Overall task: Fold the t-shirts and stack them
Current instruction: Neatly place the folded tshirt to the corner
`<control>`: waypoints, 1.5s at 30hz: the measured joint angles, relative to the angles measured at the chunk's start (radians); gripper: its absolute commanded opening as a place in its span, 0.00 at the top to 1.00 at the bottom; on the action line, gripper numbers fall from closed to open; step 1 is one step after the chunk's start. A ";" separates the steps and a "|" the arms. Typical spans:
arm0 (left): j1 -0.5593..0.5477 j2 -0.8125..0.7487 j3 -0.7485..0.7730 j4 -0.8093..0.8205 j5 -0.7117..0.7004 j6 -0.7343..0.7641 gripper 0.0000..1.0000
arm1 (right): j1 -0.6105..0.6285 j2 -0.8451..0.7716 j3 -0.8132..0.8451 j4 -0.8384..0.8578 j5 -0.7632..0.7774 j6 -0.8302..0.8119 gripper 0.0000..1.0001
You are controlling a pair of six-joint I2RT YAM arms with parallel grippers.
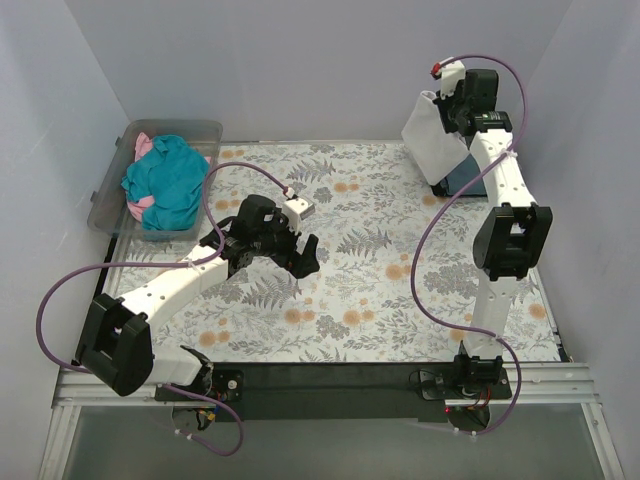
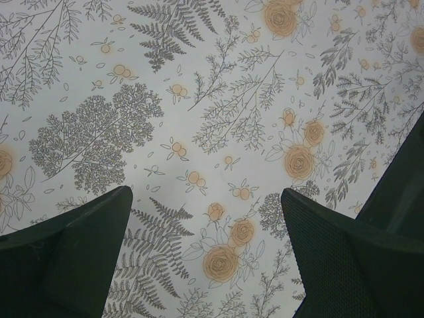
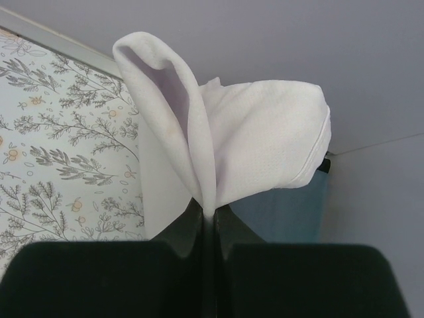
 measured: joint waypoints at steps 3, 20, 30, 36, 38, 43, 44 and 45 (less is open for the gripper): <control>0.000 0.000 0.000 0.000 0.001 0.000 0.04 | -0.005 0.000 0.002 -0.013 -0.001 0.000 0.99; 0.000 0.007 0.000 -0.002 0.023 -0.006 0.03 | -0.106 0.000 0.048 -0.061 -0.016 -0.003 0.99; 0.000 0.025 0.000 -0.018 0.039 -0.008 0.03 | -0.158 0.069 0.075 -0.061 -0.046 -0.054 0.99; 0.000 0.034 0.000 -0.043 0.045 -0.007 0.02 | -0.181 0.126 0.075 -0.045 -0.060 -0.101 0.99; 0.000 0.034 0.000 -0.049 0.046 -0.007 0.02 | -0.190 0.137 0.075 -0.036 -0.060 -0.121 0.99; 0.000 0.038 0.000 -0.056 0.047 -0.007 0.02 | -0.208 0.154 0.075 0.004 -0.060 -0.179 0.99; 0.000 0.039 0.000 -0.058 0.047 -0.007 0.02 | -0.209 0.157 0.075 0.014 -0.058 -0.188 0.99; 0.000 0.040 0.000 -0.057 0.047 -0.008 0.02 | -0.211 0.163 0.075 0.021 -0.056 -0.196 0.99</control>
